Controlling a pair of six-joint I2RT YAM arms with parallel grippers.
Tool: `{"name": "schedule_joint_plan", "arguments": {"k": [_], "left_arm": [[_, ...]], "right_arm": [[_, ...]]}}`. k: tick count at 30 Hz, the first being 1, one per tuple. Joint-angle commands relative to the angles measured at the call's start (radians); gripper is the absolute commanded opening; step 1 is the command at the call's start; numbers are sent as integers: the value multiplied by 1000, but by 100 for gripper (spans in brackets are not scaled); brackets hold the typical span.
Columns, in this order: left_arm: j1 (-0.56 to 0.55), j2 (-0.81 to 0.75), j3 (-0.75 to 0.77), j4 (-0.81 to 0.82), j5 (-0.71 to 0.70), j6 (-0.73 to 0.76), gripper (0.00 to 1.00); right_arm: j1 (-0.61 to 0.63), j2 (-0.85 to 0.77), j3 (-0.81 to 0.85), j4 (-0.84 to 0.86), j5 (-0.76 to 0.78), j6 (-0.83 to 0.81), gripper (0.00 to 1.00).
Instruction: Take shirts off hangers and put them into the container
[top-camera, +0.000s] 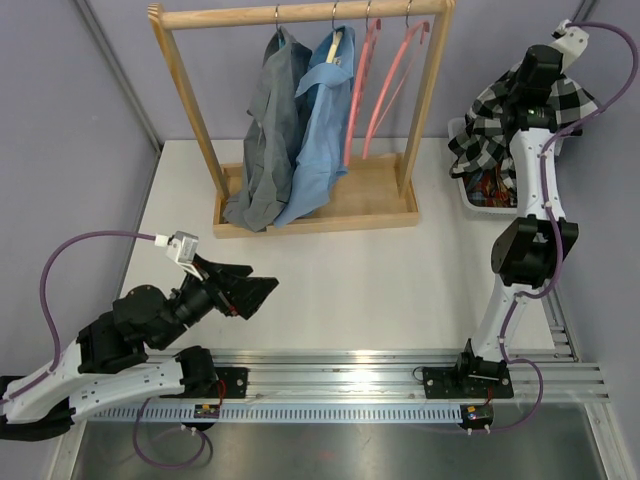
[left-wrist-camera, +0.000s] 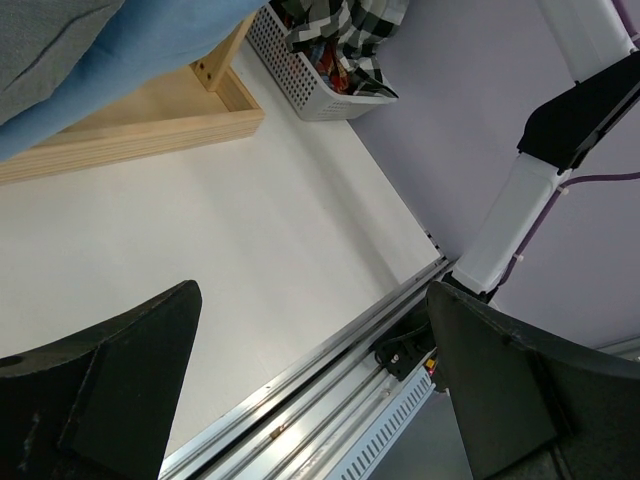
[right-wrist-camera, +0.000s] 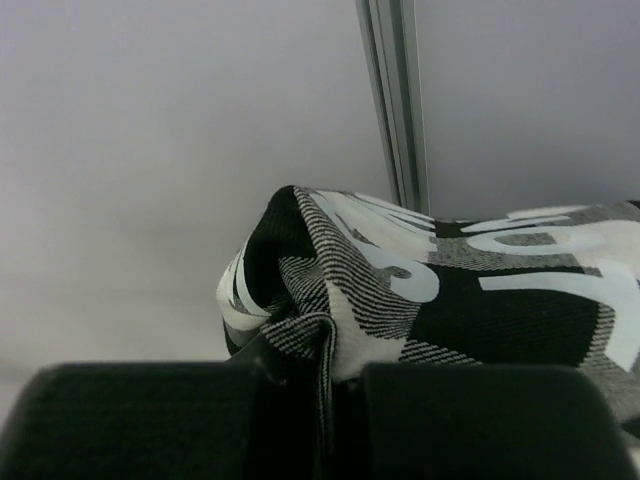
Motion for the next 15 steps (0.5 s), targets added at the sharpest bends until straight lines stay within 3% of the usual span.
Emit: {"name": "schedule_joint_plan", "arguments": {"k": [1,6,10,15], "left_arm": [[-4,11,-16,42,-25,-18,99],[-6,21,-16,42,-19,-23,99],[-4,24,-23,45,-18,-29,99],[-4,24,-26,45,-16,-35,99]], "right_arm": [[-7,-12,-34,10,65,58,0],[-19,105,39,-171,157,94,0],[-45,191,70,-348,85,180,0],[-48,280,59,-451,9,252,0]]}}
